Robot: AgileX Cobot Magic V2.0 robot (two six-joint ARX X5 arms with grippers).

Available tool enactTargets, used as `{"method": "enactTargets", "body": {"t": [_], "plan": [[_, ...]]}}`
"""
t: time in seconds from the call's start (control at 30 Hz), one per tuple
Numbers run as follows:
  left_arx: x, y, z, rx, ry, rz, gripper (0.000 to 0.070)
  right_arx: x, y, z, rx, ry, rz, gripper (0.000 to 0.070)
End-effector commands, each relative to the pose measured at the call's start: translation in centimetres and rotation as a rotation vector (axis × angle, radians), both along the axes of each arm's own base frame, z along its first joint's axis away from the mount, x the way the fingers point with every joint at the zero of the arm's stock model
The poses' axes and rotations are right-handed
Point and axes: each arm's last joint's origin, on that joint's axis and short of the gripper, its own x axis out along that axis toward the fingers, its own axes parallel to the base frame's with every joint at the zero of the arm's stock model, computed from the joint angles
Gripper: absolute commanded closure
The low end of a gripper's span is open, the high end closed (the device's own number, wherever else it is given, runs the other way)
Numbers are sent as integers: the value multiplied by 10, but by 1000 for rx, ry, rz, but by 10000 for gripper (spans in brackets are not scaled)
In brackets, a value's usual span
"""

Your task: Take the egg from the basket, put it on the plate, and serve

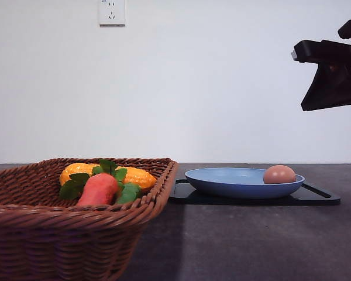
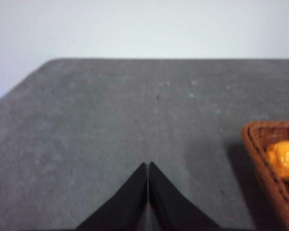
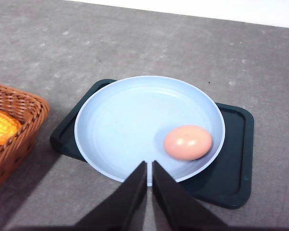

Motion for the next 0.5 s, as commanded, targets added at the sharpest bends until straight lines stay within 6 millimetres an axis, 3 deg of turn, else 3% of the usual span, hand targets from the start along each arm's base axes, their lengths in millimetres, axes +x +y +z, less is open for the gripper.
{"method": "enactTargets", "body": {"t": [0.0, 0.27, 0.47], "plan": [[1, 0, -2, -33, -6, 8, 700, 1, 2, 3, 17, -7, -1, 700], [4, 0, -23, -98, 53, 20, 700, 1, 2, 3, 16, -7, -1, 700], [4, 0, -21, -97, 36, 19, 700, 1, 2, 3, 15, -8, 0, 700]]}}
